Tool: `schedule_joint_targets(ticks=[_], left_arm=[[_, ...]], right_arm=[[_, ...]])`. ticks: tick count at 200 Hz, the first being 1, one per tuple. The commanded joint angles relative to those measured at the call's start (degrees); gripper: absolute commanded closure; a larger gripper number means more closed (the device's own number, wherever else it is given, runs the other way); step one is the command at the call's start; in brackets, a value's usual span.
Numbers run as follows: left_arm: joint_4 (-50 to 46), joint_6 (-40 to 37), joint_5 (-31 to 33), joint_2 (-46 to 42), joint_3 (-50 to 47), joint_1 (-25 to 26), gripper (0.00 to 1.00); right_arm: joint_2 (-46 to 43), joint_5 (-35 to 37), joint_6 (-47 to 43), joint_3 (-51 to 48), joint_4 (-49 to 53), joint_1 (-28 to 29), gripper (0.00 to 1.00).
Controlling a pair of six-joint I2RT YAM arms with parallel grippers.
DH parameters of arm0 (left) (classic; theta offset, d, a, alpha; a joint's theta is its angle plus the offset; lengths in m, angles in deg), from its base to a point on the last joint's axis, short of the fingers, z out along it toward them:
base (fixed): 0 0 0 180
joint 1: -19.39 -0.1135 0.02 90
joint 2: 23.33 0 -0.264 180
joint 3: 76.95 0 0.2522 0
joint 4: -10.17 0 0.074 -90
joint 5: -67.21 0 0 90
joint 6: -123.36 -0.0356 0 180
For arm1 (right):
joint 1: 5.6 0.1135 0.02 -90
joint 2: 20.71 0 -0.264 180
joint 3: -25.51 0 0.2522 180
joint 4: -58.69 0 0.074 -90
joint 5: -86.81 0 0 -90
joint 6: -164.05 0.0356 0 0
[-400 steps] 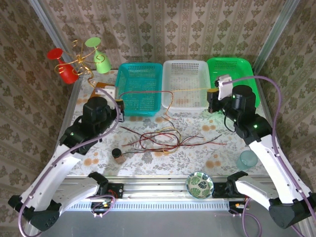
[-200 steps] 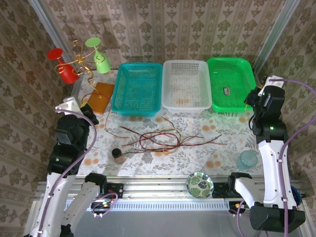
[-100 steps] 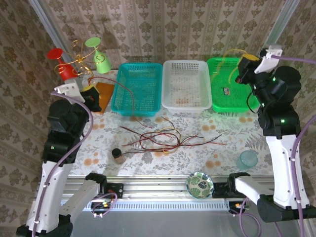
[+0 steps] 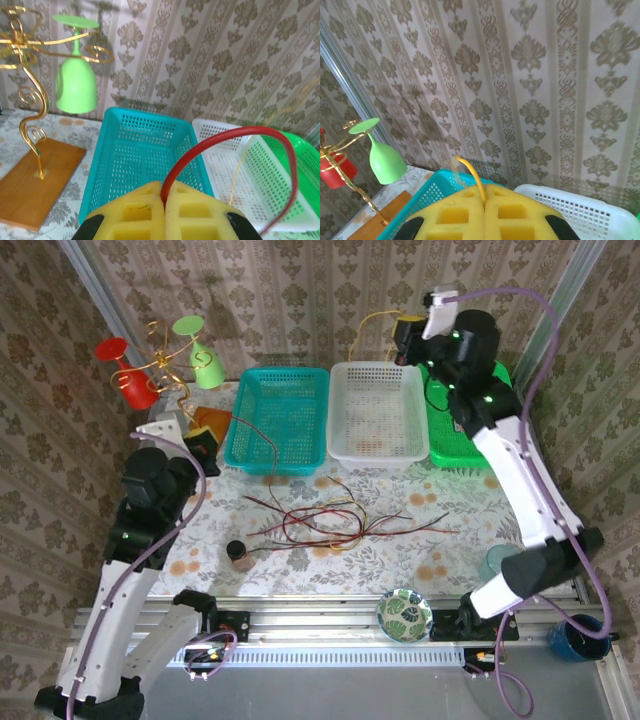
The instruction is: Untangle the cables
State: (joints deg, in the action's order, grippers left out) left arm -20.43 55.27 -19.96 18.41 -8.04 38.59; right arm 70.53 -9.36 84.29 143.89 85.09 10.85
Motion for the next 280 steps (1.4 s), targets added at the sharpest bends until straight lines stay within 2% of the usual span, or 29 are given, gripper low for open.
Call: schedule_joint_targets(ticks=[1,47,92,118,137,155,181,205,242,260,280], left_arm=[[1.0,2.3,0.4,-1.9,-1.6,0.8,1.0],[2.3,2.8,-0.3,-1.0,-4.3,1.9,1.0],[3.3,4.3,0.0,0.9,-5.2,2.1,1.0],[2.9,4.4,0.4,1.1,-5.1,2.3,1.0],[2.8,4.6,0.4,1.1,-5.2,2.3,1.0],[3.0,4.5,-0.1,1.1,-5.4,2.4,1.0],[4.2,3.3,-2.2,1.4,-6.1,2.7,1.0],[3.6,3.4,-2.7,1.5,-6.3,3.1,1.0],[2.1,3.6,-2.3,1.4,-5.9,3.8,1.0],[1.5,3.8,-1.9,1.4,-5.6,4.1,1.0],[1.1,3.8,-0.9,1.4,-4.8,4.5,1.0]], right_arm=[[1.7,2.4,-3.1,8.2,0.5,0.0,1.0],[2.9,3.9,-8.8,11.5,-0.3,-0.1,1.0],[6.5,3.4,-10.3,16.9,2.1,-0.3,1.0],[7.5,5.3,-9.8,14.9,2.7,-1.3,1.0],[9.4,9.1,-9.3,10.9,5.6,-2.0,1.0],[12.2,14.4,-6.8,5.3,7.2,-2.2,1.0],[19.3,14.0,-3.7,3.0,14.1,-1.5,1.0],[25.4,16.2,-3.3,0.9,16.5,-0.5,1.0],[33.8,19.0,-2.6,2.9,22.5,-0.4,1.0],[36.0,18.1,-2.6,4.0,24.8,-0.4,1.0],[35.5,16.4,-2.9,4.7,25.9,-0.6,0.83]])
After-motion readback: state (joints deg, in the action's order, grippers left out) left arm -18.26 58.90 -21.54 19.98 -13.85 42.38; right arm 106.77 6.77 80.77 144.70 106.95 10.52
